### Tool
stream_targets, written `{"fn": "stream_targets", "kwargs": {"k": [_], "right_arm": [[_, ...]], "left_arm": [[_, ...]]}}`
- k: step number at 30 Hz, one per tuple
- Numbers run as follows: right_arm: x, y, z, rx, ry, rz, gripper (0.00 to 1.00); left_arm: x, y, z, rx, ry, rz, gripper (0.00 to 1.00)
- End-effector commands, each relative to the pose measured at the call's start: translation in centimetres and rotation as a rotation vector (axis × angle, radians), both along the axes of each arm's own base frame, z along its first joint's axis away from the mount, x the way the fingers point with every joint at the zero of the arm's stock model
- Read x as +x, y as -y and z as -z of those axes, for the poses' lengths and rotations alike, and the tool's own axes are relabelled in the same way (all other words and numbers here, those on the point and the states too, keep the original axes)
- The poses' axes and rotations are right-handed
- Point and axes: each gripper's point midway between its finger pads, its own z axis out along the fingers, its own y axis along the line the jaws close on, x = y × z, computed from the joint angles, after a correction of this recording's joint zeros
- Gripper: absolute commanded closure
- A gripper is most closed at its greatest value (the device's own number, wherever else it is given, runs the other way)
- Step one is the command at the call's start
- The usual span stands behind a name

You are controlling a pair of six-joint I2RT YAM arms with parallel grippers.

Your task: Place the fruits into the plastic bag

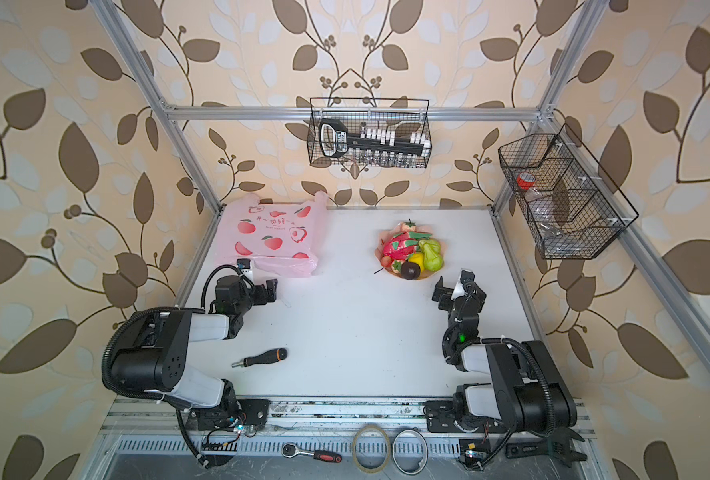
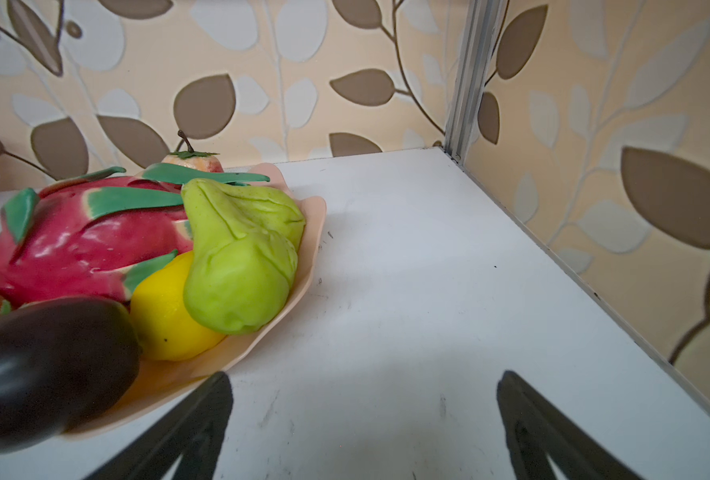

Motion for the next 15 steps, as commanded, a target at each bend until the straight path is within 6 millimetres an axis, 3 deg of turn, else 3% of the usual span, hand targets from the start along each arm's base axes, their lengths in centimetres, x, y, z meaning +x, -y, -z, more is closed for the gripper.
{"fn": "stream_targets", "kwargs": {"k": [1, 6, 7, 10, 15], "right_arm": [[0.4, -0.2, -1.0, -0.015, 0.03, -0.016, 0.0], [-0.1, -0.8, -2.6, -0.05, 0.049, -0.027, 0.0], [-0.3, -0.6, -2.8, -0.055, 0.034, -0.013, 0.0], [-1.0, 0.1, -3.7, -0.043, 0.023, 0.028, 0.0], [-2.3, -0.8, -5.3, 0.033, 0.023, -0.002, 0.0]], "left_arm": [[1.0, 0.2, -1.9, 0.01, 0.057, 0.0, 0.01], [1.8, 0.6, -3.1, -0.005, -0.036, 0.027, 0.01], [1.9, 0.7, -4.6, -0.009, -0.026, 0.036, 0.01], [1.8, 0.7, -6.8, -0.035, -0.016, 0.019, 0.01], [0.8, 1.6, -10.2, -0.142, 0.016, 0.008, 0.01]]}}
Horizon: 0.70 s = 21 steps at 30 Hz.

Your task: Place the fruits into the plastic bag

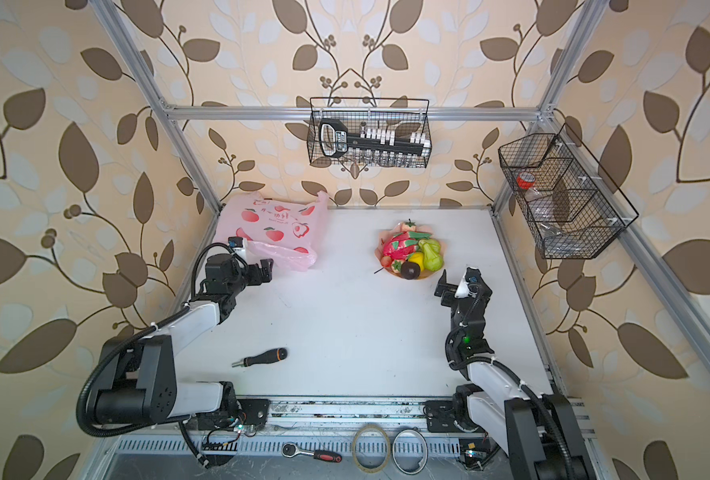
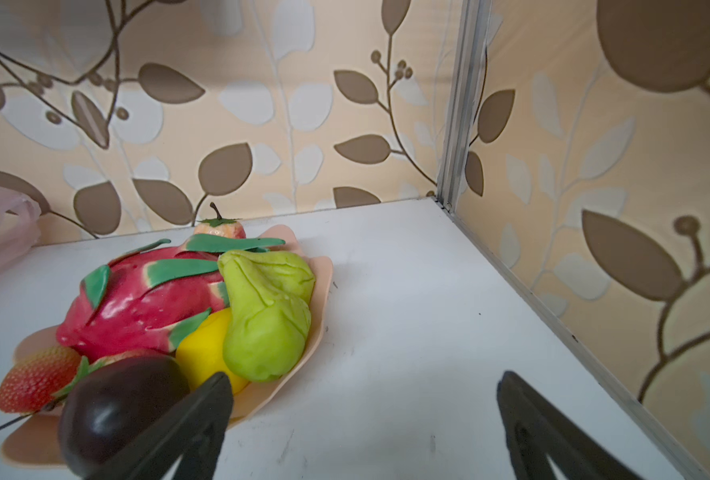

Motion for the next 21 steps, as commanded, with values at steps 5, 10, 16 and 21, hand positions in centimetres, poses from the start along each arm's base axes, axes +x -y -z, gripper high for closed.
{"fn": "stream_targets", "kwargs": {"k": [5, 10, 16, 21], "right_arm": [[-3.1, -1.7, -2.1, 0.145, -0.08, -0.066, 0.0], [-4.7, -4.2, -4.6, 0.239, -0.12, -0.21, 0.0], [-6.4, -6.9, -5.9, 0.355, -0.206, -0.338, 0.0], [-7.8, -8.0, -6.8, 0.351, -0.257, -0.41, 0.0]], "left_arm": [[-4.2, 2.9, -5.3, -0.332, -0.104, -0.042, 0.01], [-6.9, 4.4, -5.2, -0.548, -0.288, -0.115, 0.01], [-9.1, 6.1, -1.4, -0.773, -0.618, -0.267, 0.01], [-8.5, 8.0, -0.6, -0.898, -0.658, -0.3, 0.01]]}}
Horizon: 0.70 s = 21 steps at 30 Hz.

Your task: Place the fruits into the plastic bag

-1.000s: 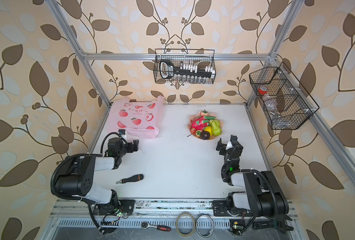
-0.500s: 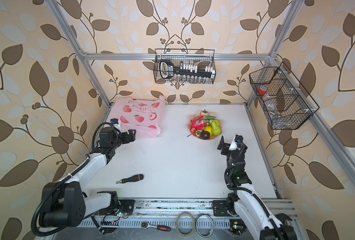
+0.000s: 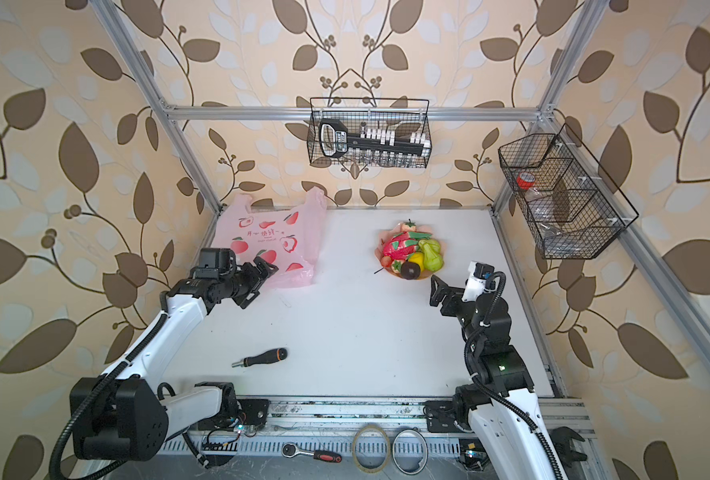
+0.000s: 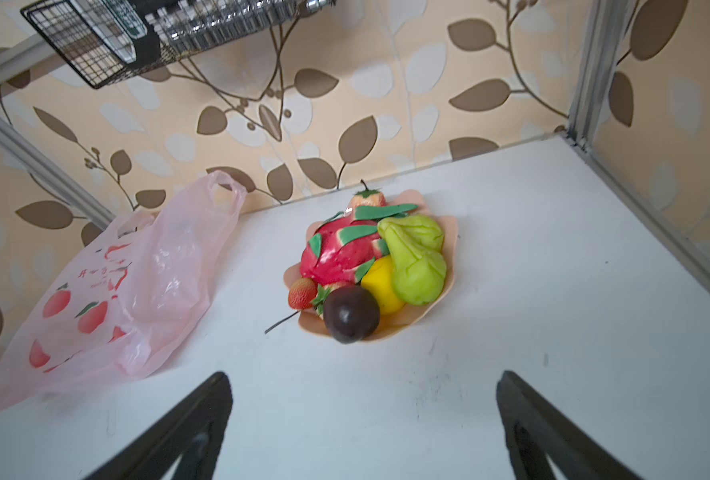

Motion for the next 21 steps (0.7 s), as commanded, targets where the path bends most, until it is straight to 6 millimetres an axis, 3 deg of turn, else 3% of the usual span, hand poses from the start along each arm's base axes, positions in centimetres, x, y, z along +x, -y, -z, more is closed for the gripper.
{"fn": "stream_targets", "kwargs": {"k": [1, 10, 16, 21], "right_arm": [[-1.9, -1.5, 0.2, 0.018, -0.08, -0.096, 0.0], [-3.4, -2.2, -1.3, -0.014, -0.069, -0.162, 0.0], [-3.1, -3.0, -3.1, -0.051, -0.094, -0.219, 0.0], [-2.3, -3.1, -4.3, -0.086, -0.114, -0.239, 0.0]], "left_arm": [[-0.5, 1.8, -0.2, -0.133, -0.081, -0.057, 0.01], [0.7, 1.1, 2.9, -0.169, -0.187, -0.227, 0.01], [3.7, 0.0, 2.8, -0.138, -0.153, -0.303, 0.01], [4.9, -1.1, 5.7, -0.073, -0.245, -0.361, 0.02]]}}
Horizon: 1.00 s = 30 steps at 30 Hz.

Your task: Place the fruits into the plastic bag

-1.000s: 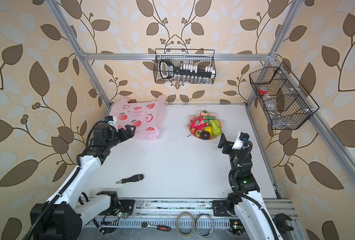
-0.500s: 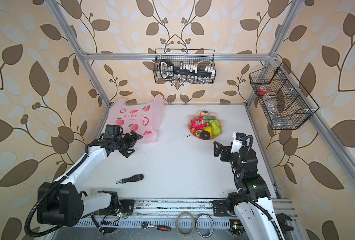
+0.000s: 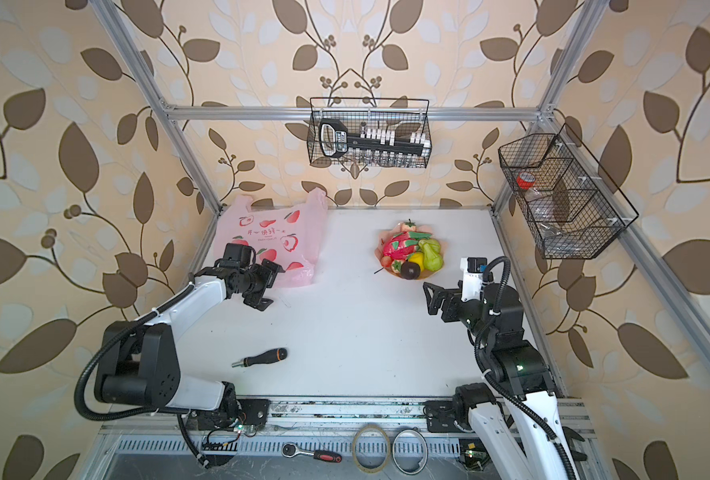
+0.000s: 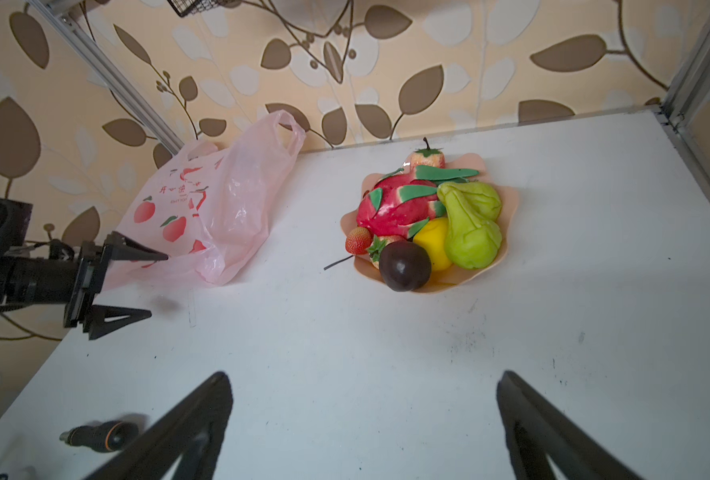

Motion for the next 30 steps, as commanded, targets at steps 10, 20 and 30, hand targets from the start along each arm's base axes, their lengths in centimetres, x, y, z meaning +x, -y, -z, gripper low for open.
{"fn": "stream_targets", "kwargs": {"k": [10, 20, 30], "right_arm": [[1.1, -1.1, -2.0, -0.001, -0.043, -0.06, 0.0], [2.1, -1.1, -1.1, 0.013, -0.069, -0.05, 0.0], [5.9, -3.5, 0.9, 0.189, -0.144, -0.089, 0.0]], "left_arm": [[3.4, -1.1, 2.0, 0.146, -0.022, 0.135, 0.52], [-0.2, -0.1, 0.1, 0.224, 0.041, 0.456, 0.93], [-6.0, 3.4, -1.8, 0.343, 0.141, 0.845, 0.89]]}}
